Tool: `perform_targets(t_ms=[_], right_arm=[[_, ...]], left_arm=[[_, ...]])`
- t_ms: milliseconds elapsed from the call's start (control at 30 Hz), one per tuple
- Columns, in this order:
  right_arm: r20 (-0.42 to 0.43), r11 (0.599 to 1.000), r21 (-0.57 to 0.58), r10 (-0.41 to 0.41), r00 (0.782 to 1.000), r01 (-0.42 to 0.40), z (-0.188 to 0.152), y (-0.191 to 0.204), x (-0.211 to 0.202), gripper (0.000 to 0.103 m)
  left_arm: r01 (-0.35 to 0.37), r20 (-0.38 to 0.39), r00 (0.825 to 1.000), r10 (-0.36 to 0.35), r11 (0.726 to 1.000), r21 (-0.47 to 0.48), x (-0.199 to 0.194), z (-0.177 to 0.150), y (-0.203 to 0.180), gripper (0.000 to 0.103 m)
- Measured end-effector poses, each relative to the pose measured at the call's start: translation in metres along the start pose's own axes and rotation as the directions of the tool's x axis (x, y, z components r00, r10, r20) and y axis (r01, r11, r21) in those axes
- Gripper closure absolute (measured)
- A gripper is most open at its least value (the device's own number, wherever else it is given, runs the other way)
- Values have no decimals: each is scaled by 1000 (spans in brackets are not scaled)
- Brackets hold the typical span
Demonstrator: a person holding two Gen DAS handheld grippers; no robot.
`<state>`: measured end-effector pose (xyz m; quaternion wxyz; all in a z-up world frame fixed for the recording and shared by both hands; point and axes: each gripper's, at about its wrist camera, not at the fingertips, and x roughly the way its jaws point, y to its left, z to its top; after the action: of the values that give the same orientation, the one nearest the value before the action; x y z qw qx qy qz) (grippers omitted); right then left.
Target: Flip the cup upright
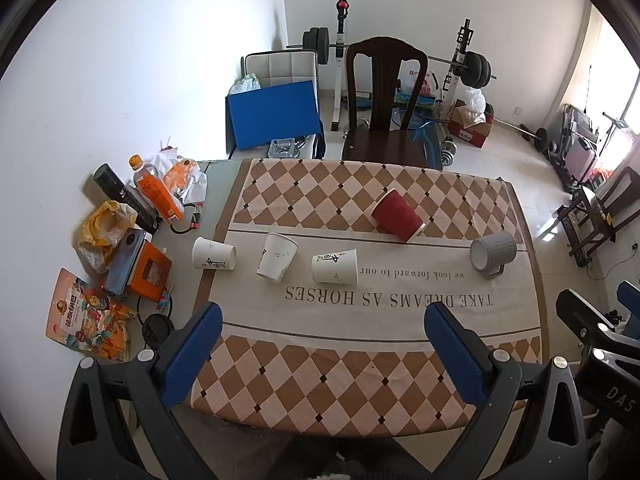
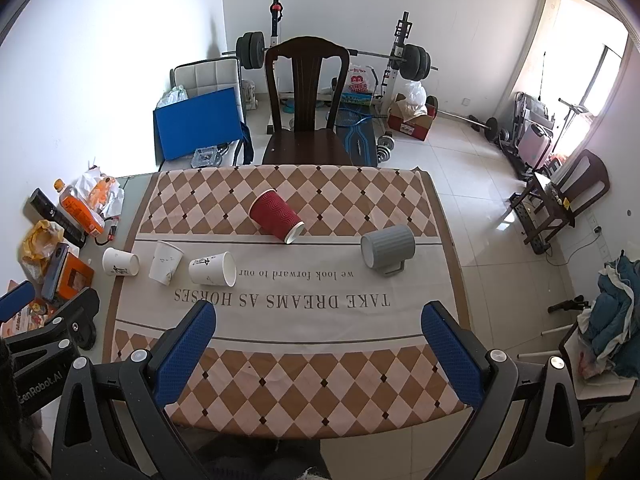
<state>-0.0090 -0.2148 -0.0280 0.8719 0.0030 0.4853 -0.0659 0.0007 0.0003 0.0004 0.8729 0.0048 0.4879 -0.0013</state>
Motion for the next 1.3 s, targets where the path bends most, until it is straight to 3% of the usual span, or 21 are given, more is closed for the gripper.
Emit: perform_targets(t_ms=[1300], right_arm=[[7, 1000, -1, -2, 1000, 2, -4, 3, -7, 0]], left_arm=[[0, 2, 1000, 0, 1000, 2, 0, -19, 7, 0]])
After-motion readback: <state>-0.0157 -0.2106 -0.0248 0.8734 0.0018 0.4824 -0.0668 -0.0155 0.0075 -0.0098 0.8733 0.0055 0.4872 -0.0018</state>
